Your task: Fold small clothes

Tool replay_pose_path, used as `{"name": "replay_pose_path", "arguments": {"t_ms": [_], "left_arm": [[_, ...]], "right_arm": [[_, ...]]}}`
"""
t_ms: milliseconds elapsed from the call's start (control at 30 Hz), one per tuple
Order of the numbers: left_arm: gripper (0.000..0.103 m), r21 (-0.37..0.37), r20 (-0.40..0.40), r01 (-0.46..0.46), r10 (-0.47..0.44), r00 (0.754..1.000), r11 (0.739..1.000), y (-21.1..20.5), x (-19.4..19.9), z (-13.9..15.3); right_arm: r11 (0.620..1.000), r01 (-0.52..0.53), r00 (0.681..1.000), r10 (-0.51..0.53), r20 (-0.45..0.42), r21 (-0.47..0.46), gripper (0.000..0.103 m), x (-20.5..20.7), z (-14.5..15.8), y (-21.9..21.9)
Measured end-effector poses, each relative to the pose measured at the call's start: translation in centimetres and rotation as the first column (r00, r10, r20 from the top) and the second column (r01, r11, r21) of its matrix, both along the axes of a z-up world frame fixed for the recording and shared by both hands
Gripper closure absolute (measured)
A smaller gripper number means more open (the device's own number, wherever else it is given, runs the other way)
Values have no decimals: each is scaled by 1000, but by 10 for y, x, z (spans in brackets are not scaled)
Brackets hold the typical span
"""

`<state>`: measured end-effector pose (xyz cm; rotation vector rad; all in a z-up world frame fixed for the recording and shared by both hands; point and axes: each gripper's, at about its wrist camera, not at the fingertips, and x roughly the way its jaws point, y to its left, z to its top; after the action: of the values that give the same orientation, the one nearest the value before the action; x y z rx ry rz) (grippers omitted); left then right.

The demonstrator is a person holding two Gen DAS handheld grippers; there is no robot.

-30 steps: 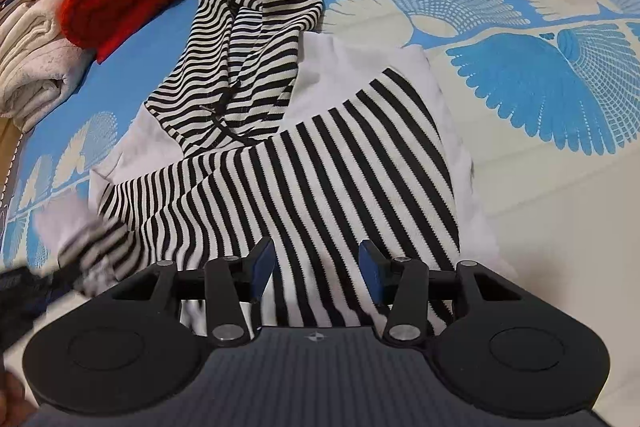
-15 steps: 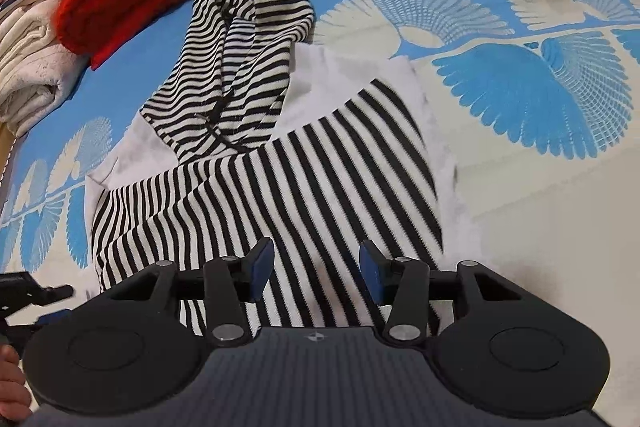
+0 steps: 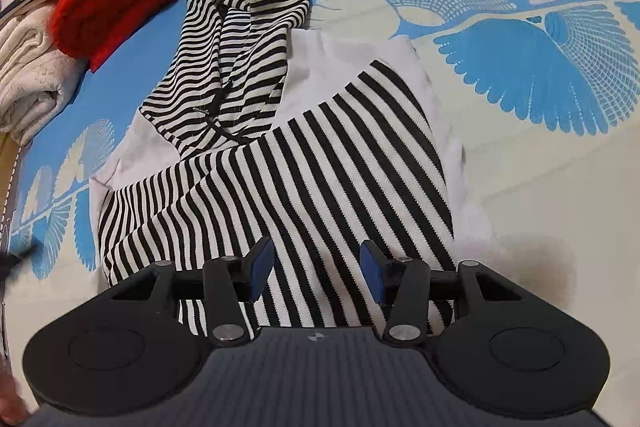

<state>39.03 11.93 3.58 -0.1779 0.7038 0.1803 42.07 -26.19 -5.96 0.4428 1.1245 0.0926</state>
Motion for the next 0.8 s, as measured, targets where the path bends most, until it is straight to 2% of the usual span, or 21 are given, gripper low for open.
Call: {"name": "replay_pose_path", "arguments": {"t_ms": [33, 67, 133, 167, 200, 233, 267, 300, 367, 467, 533, 567, 600, 633, 700, 800], "left_arm": [[103, 12, 1, -13, 13, 1000, 1000, 1, 0, 2], [103, -23, -24, -22, 22, 999, 999, 7, 2, -3], [102, -172, -155, -39, 13, 988, 984, 23, 13, -31], [99, -223, -232, -63, 10, 973, 973, 31, 18, -48], [93, -235, -299, -92, 18, 954, 968, 37, 22, -63], [90, -217, -346, -103, 22, 938, 971, 39, 24, -75], [81, -188, -379, -93, 15, 925, 978, 39, 26, -85], [75, -163, -402, -78, 6, 916, 984, 39, 28, -94], [72, -164, -416, -69, -6, 909, 984, 42, 28, -105], [69, -204, -413, -77, -14, 910, 976, 50, 26, -115], [72, -216, -400, -77, -16, 916, 973, 50, 22, -115], [81, -224, -392, -72, -22, 919, 972, 49, 23, -113], [96, -224, -380, -63, -28, 924, 972, 46, 22, -107], [103, -213, -359, -47, -33, 933, 976, 40, 24, -100], [103, -169, -278, -7, -41, 960, 986, 30, 21, -76], [103, -156, -79, 78, -91, 993, 985, 18, 12, -30]], "right_arm": [[1000, 2, 1000, -2, -2, -2, 53, 0, -1, 0], [1000, 4, 1000, -4, -6, -3, 53, 0, -2, 0], [1000, 8, 1000, -9, -14, -2, 53, 0, -5, 0], [1000, 9, 1000, -9, -16, -1, 53, 0, -6, -1], [1000, 9, 1000, -9, -17, 0, 53, 0, -6, 0], [1000, 9, 1000, -9, -17, 0, 53, 0, -7, 0], [1000, 9, 1000, -9, -18, 1, 53, 1, -7, 0], [1000, 10, 1000, -10, -16, 4, 53, 1, -7, 0], [1000, 11, 1000, -11, -14, 7, 53, 1, -6, 1], [1000, 11, 1000, -11, -12, 12, 53, 2, -6, 3], [1000, 7, 1000, -7, -14, 12, 53, 2, -6, 3], [1000, 6, 1000, -6, -17, 13, 53, 3, -7, 3], [1000, 6, 1000, -5, -21, 13, 53, 3, -9, 3], [1000, 5, 1000, -5, -26, 13, 53, 3, -10, 3], [1000, 5, 999, -5, -32, 16, 53, 3, -12, 3], [1000, 15, 999, -15, -39, 19, 53, 4, -14, 2]]}}
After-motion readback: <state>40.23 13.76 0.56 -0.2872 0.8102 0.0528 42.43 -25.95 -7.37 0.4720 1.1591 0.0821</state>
